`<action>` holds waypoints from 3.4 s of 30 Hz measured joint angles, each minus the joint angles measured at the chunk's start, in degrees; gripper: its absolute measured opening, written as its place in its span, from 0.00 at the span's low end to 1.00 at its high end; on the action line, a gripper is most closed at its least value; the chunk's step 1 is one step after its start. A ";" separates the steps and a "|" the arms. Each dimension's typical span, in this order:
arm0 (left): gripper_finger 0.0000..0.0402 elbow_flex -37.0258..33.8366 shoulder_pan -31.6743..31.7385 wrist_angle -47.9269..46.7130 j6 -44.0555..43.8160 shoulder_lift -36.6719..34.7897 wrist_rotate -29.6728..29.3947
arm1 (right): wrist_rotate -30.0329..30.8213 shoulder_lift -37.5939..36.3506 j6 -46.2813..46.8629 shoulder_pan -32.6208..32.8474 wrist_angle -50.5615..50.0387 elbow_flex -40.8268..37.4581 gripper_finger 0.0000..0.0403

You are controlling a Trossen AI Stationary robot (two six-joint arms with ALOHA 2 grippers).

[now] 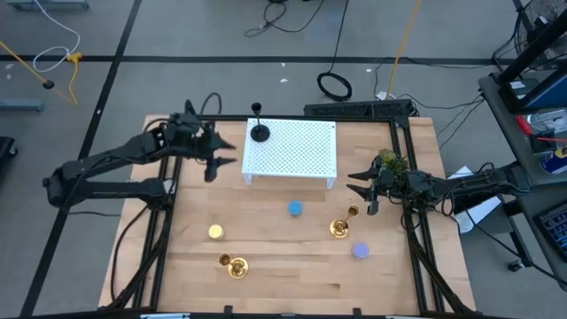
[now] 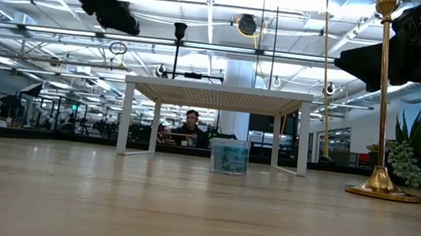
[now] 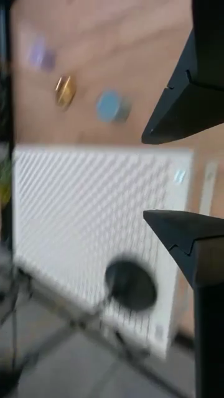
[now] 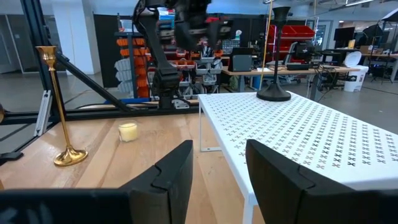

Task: Pick & Place candle stick holders
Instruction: Put the right gold candle holder on the shelf

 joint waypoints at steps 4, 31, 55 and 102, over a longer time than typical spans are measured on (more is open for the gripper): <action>0.48 0.00 -4.05 -5.71 0.24 0.49 4.62 | 0.00 0.00 0.19 0.00 0.01 0.00 0.36; 0.48 0.00 -26.41 -7.37 -0.43 1.64 4.34 | -30.01 4.20 8.08 0.75 -1.60 -0.01 0.36; 0.48 0.00 -26.93 -4.16 -0.59 1.64 4.27 | -21.91 23.23 2.52 10.14 15.08 3.75 0.30; 0.48 0.00 -26.93 -4.18 -0.29 1.64 1.36 | -14.77 32.70 -4.33 -0.81 -20.99 51.42 0.03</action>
